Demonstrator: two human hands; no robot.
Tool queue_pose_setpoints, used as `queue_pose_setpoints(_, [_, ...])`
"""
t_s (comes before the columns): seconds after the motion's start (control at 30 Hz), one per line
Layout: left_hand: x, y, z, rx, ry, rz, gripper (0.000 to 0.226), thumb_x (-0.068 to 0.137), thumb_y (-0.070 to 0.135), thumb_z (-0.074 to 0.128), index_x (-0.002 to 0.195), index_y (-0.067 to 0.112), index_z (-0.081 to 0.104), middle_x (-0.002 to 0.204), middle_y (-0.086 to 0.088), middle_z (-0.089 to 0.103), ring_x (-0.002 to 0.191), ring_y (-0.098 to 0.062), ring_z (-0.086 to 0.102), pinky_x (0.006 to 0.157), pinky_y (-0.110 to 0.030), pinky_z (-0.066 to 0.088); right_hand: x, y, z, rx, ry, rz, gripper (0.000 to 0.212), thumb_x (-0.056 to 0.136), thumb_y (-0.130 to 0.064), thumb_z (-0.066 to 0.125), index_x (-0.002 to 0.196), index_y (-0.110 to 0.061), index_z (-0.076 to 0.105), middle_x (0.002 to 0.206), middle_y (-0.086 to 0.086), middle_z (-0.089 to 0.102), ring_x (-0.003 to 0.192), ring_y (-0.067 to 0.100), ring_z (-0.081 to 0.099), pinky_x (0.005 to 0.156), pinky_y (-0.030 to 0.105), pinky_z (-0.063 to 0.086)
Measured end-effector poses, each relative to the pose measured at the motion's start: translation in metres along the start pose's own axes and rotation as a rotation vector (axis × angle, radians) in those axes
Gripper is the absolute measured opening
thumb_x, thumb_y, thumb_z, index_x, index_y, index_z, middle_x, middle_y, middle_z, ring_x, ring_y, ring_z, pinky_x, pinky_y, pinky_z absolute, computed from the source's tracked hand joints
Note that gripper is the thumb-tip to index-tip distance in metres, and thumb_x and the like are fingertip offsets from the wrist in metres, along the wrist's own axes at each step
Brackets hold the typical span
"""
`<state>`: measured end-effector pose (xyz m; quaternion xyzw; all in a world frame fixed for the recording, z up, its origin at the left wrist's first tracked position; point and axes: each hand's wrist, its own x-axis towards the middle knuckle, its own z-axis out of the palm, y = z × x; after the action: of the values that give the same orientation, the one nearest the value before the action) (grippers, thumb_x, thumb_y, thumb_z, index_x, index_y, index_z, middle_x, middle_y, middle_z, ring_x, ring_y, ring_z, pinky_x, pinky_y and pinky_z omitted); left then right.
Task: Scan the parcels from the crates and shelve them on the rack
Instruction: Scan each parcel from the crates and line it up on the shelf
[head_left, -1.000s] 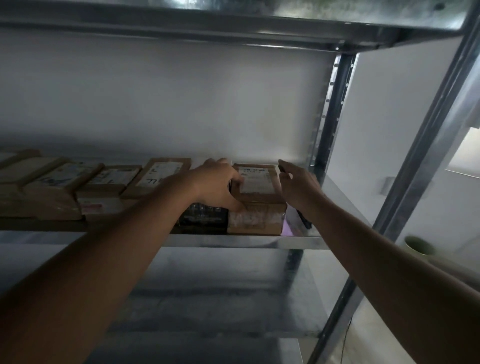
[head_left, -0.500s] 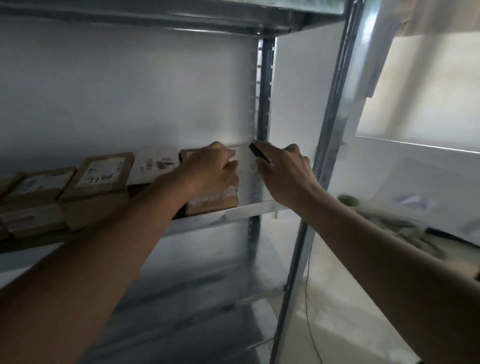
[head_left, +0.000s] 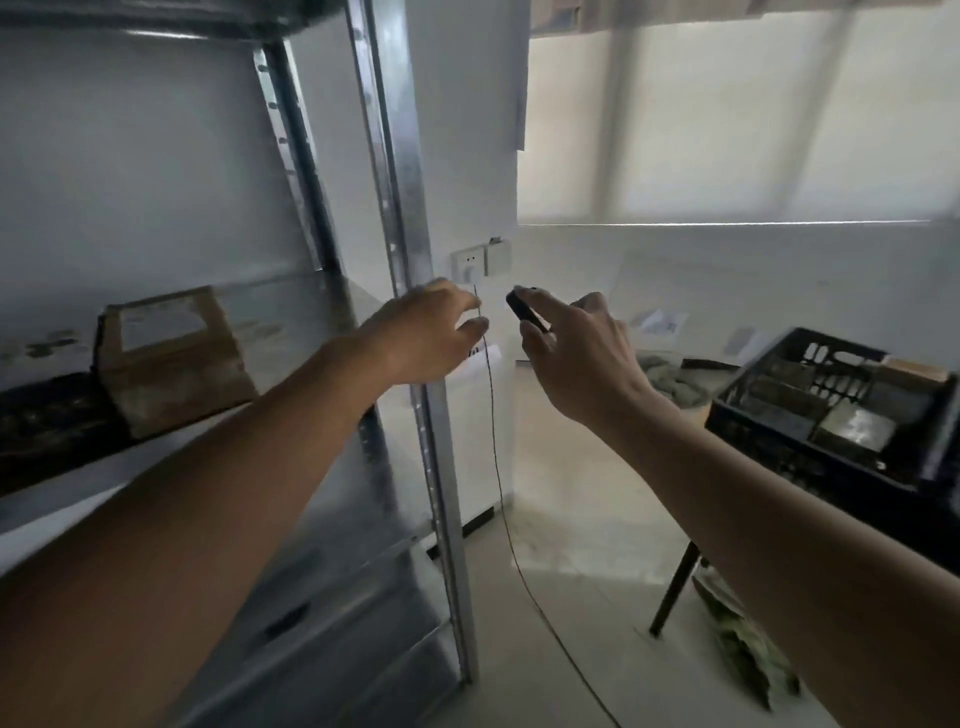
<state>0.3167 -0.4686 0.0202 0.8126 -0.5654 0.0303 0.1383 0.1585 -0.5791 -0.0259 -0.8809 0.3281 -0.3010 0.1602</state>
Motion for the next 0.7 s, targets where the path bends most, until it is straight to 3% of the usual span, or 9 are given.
queue_pose_setpoints(0.17, [0.033,0.092,0.056,-0.022,-0.085,0.073,0.054,0.111,0.047,0.046,0.156,0.018,0.05,0.159,-0.006,0.049,0.142,-0.028,0.05,0.118,-0.049,0.042,-0.035,0.096,-0.045,-0.02,0.031,0.102,0.048,0.109,-0.047,0.048,0.156,-0.052,0.039,0.123,0.011,0.048,0.109,0.043,0.055,0.088,0.057,0.056])
queue_pose_setpoints(0.33, [0.074,0.183,0.109,-0.051,-0.148,0.17,0.049,0.111,0.044,0.044,0.149,0.016,0.056,0.149,-0.011,0.055,0.137,-0.031,0.052,0.115,-0.048,0.043,-0.064,0.19,-0.086,-0.074,0.059,0.245,0.048,0.109,-0.046,0.047,0.156,-0.05,0.04,0.132,0.016,0.047,0.119,0.045,0.051,0.098,0.056,0.049])
queue_pose_setpoints(0.47, [0.11,0.241,0.146,-0.075,-0.232,0.248,0.049,0.111,0.048,0.042,0.144,0.017,0.059,0.148,-0.009,0.055,0.138,-0.029,0.051,0.116,-0.049,0.042,-0.077,0.256,-0.103,-0.079,0.121,0.328,0.048,0.108,-0.047,0.047,0.156,-0.049,0.04,0.13,0.013,0.046,0.112,0.042,0.053,0.092,0.058,0.054])
queue_pose_setpoints(0.7, [0.184,0.317,0.212,-0.111,-0.314,0.382,0.047,0.111,0.047,0.045,0.147,0.018,0.057,0.149,-0.007,0.053,0.139,-0.028,0.05,0.116,-0.051,0.042,-0.076,0.36,-0.113,-0.182,0.169,0.503,0.051,0.109,-0.048,0.045,0.159,-0.045,0.038,0.142,0.018,0.045,0.119,0.04,0.054,0.089,0.043,0.044])
